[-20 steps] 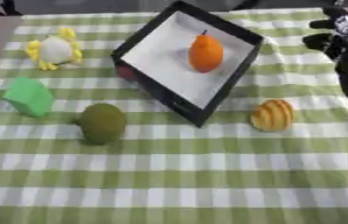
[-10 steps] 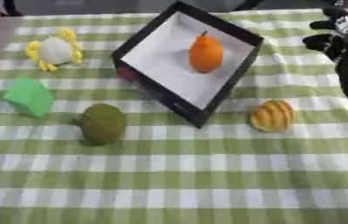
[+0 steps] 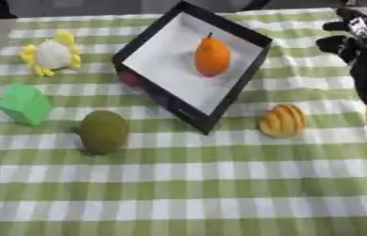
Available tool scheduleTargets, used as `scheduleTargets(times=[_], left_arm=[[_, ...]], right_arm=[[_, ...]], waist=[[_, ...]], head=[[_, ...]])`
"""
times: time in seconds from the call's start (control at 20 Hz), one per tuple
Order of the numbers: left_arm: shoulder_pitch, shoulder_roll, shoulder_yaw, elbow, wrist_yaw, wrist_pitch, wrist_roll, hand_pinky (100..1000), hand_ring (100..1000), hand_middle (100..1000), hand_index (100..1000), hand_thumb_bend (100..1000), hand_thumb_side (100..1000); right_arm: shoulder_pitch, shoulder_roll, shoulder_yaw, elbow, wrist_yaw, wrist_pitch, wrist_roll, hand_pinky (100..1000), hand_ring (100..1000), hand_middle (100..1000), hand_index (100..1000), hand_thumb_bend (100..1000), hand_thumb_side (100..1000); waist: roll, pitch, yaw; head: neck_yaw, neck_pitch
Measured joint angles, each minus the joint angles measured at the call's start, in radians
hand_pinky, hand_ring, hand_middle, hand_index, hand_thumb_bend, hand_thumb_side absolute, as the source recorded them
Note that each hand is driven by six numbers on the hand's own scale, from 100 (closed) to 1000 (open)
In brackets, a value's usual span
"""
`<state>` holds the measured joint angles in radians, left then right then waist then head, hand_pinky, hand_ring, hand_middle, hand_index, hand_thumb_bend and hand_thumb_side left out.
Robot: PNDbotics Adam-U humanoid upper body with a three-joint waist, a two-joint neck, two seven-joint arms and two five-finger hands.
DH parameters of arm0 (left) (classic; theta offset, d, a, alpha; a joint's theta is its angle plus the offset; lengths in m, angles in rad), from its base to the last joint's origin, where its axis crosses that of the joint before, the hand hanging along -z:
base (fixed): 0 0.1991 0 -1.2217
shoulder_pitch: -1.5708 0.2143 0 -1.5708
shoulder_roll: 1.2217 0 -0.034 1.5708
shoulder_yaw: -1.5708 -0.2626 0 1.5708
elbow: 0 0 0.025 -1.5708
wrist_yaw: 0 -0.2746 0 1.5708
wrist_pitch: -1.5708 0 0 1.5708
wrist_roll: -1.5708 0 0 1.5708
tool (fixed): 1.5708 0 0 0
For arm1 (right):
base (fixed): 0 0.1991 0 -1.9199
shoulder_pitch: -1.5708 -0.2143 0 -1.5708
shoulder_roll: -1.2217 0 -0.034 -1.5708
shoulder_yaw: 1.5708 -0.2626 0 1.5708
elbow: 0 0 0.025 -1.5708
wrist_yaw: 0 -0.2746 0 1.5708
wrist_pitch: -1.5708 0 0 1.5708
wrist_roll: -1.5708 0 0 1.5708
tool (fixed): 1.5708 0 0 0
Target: Pick up objects on the table and place them in the box.
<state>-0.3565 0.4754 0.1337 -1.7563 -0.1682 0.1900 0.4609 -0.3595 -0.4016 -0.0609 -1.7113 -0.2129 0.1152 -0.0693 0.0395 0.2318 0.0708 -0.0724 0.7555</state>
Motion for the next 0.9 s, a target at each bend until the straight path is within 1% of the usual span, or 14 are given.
scheduleTargets(times=[0.15,0.2,0.35,0.5,0.55,0.65,0.75,0.9], left_arm=[[-0.032,0.129,-0.035,0.038,0.0,0.024,-0.085,736,626,768,771,477,363],[-0.04,0.172,-0.05,0.05,0.004,0.03,-0.117,737,633,767,776,498,366],[-0.063,0.304,-0.108,0.085,0.017,0.042,-0.23,740,648,765,785,539,372],[-0.084,0.412,-0.167,0.109,0.018,0.047,-0.357,743,673,766,803,557,405],[-0.088,0.442,-0.186,0.114,0.017,0.047,-0.405,743,674,766,804,558,407],[-0.097,0.489,-0.22,0.12,0.014,0.046,-0.511,745,689,767,814,557,446],[-0.105,0.526,-0.249,0.122,0.005,0.044,-0.641,751,707,756,823,560,479],[-0.128,0.565,-0.274,0.122,-0.017,0.044,-0.849,757,721,739,827,561,519]], right_arm=[[0.009,-0.011,0.0,0.0,0.005,0.0,0.0,765,652,691,867,100,704],[0.009,-0.015,0.0,0.0,0.006,0.0,0.0,765,653,691,867,100,699],[0.008,-0.025,0.001,0.001,0.007,-0.001,0.001,766,653,692,867,100,691],[0.008,-0.038,0.001,0.001,0.007,-0.004,0.004,766,653,692,866,100,681],[0.007,-0.043,0.001,0.001,0.007,-0.005,0.004,766,653,692,866,100,681],[0.007,-0.053,0.001,0.001,0.007,-0.006,0.005,766,653,692,866,100,679],[0.007,-0.063,0.001,0.001,0.008,-0.008,0.005,766,653,692,866,100,676],[0.007,-0.073,0.001,0.001,0.009,-0.012,0.005,766,654,692,866,100,669]], waist=[[0.006,0.0,0.002],[0.007,0.0,0.004],[0.011,-0.001,0.005],[0.013,-0.001,0.01],[0.013,-0.001,0.013],[0.013,-0.001,0.017],[0.014,-0.001,0.022],[0.014,-0.001,0.027]], head=[[-0.002,0.0],[-0.002,0.001],[-0.004,0.006],[-0.009,0.009],[-0.011,0.009],[-0.015,0.009],[-0.02,0.009],[-0.025,0.009]])
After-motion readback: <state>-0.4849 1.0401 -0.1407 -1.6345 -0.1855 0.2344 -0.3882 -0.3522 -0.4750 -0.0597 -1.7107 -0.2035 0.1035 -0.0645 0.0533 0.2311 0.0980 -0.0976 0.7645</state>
